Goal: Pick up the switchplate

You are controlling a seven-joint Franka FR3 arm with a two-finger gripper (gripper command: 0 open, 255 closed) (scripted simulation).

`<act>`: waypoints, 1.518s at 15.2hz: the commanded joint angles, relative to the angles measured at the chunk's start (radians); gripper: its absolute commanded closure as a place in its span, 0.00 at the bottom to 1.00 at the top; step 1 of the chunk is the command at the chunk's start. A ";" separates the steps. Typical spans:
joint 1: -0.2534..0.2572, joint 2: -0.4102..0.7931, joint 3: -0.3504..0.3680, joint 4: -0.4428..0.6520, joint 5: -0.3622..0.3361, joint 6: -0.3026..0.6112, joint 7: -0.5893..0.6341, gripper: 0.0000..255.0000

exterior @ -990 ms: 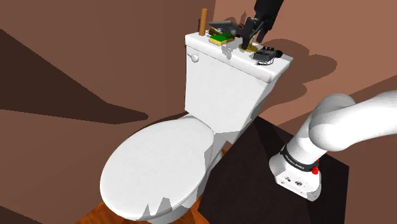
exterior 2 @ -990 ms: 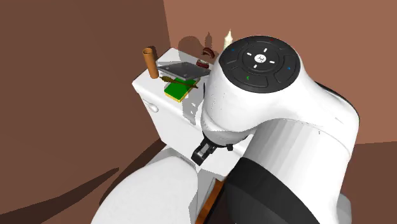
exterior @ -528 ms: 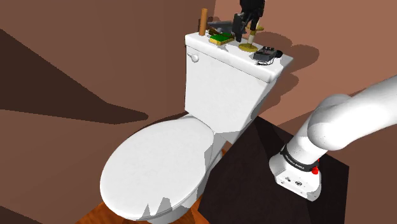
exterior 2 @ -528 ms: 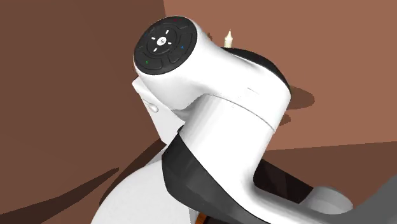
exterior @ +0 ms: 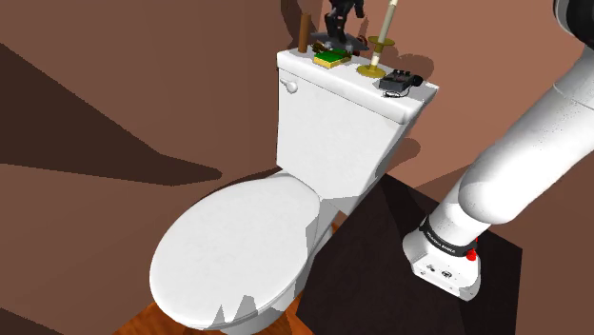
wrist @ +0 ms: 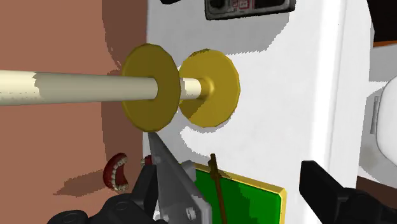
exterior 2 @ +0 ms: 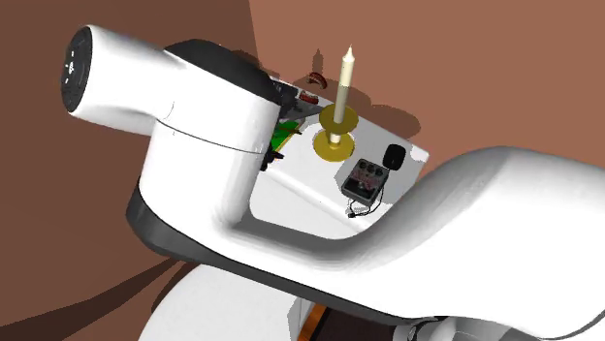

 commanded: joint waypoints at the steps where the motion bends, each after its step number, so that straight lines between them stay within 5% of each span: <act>1: 0.010 0.111 0.023 0.111 -0.109 -0.066 -0.017 0.00; 5: 0.049 0.296 0.031 0.297 -0.300 -0.166 -0.079 0.00; 14: 0.039 0.281 0.027 0.187 -0.276 -0.098 -0.008 0.00; 15: 0.038 0.280 0.027 0.185 -0.276 -0.098 -0.007 1.00; 23: 0.038 0.278 0.028 0.183 -0.275 -0.098 -0.007 1.00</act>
